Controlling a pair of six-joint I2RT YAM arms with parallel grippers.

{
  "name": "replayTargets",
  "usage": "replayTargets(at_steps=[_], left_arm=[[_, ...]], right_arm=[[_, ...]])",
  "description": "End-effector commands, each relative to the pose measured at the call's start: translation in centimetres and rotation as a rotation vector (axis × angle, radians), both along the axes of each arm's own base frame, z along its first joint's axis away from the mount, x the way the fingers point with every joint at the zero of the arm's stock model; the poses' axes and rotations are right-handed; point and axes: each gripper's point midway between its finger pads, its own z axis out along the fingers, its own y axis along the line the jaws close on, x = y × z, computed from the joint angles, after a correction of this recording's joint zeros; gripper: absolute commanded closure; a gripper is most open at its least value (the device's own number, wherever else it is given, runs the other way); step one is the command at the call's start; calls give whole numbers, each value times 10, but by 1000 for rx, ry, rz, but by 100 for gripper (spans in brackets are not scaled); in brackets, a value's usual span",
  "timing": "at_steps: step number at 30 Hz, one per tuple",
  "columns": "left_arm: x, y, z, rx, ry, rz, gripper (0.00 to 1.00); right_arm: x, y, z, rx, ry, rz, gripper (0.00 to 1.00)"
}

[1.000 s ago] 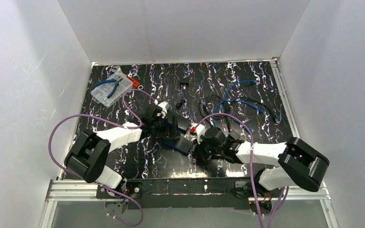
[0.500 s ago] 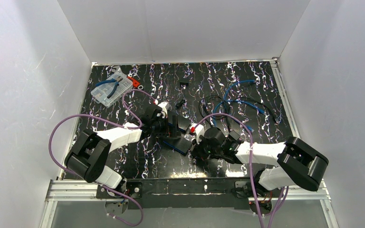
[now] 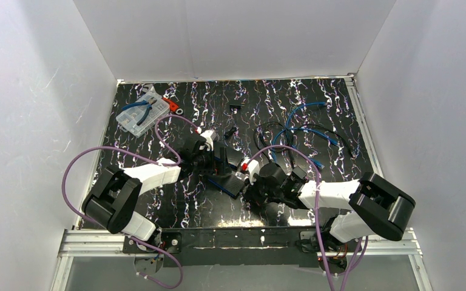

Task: Insert the plug into the switch port
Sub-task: Insert the power into the switch port.

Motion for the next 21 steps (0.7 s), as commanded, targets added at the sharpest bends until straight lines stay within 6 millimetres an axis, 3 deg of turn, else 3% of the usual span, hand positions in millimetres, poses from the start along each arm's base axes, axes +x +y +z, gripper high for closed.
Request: replayTargets(at_steps=[1,21], left_arm=[[-36,14,-30,53,137,-29,2],[-39,16,-33,62,142,-33,2]], right_arm=[[13,15,20,74,-81,-2,99],[21,12,33,77,-145,-34,99]])
